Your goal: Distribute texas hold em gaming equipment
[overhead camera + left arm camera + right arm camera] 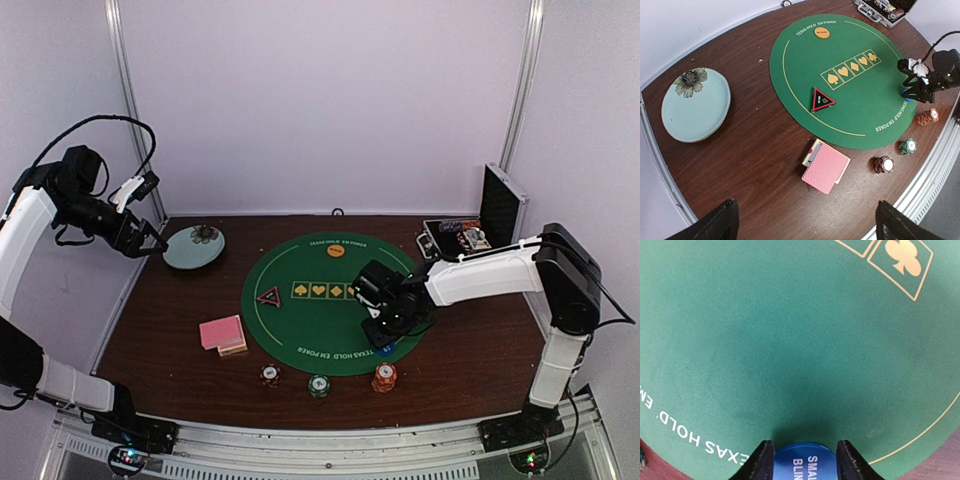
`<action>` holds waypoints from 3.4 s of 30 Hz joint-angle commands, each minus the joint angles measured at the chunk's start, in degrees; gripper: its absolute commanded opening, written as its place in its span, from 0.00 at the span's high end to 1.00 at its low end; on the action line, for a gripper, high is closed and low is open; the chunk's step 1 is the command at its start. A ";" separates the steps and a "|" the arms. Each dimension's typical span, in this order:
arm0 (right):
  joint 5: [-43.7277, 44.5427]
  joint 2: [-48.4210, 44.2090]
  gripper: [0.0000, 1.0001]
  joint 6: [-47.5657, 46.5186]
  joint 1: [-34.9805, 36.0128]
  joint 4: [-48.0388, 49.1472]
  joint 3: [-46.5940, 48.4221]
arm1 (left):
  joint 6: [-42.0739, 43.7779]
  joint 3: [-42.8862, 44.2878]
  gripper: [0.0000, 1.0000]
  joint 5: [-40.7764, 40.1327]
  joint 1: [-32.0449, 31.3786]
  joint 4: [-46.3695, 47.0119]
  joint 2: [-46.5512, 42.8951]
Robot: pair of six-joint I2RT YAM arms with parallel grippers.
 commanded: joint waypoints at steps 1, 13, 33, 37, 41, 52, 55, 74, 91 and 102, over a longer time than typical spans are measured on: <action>2.11 -4.51 0.49 -0.18 0.40 -4.20 3.75 | 0.02 0.51 0.02 0.82 0.14 1.35 -0.94; 2.02 -19.64 0.15 -0.52 3.72 -20.76 7.44 | 0.22 0.77 0.03 -0.11 0.14 1.41 -0.93; -0.42 -13.09 0.12 5.31 13.06 -18.28 3.10 | -0.33 1.17 0.02 0.88 0.14 1.28 -1.16; -1.32 -11.55 0.16 5.39 13.11 -16.97 2.37 | -0.31 1.25 0.02 0.91 0.16 1.32 -1.10; -1.74 -10.78 0.22 5.50 12.93 -16.09 1.61 | -0.27 1.26 0.03 0.92 0.14 1.27 -0.97; -2.70 -10.29 0.24 6.05 11.87 -14.46 -1.41 | -0.04 1.07 0.02 0.56 0.14 1.32 -1.17; -3.40 -10.22 0.26 6.12 11.74 -13.82 -1.97 | -0.04 1.12 0.02 0.47 0.14 1.29 -1.24; -4.37 -10.35 0.46 6.10 11.12 -13.27 -3.05 | -0.04 1.47 0.02 0.22 0.14 1.30 -1.16; -4.33 -11.78 0.66 5.68 11.09 -16.15 -0.15 | 0.13 1.28 0.02 0.29 0.12 1.28 -1.43; -4.54 -11.79 0.76 5.22 11.13 -19.48 4.02 | 0.39 0.99 0.02 0.65 0.14 1.28 -1.41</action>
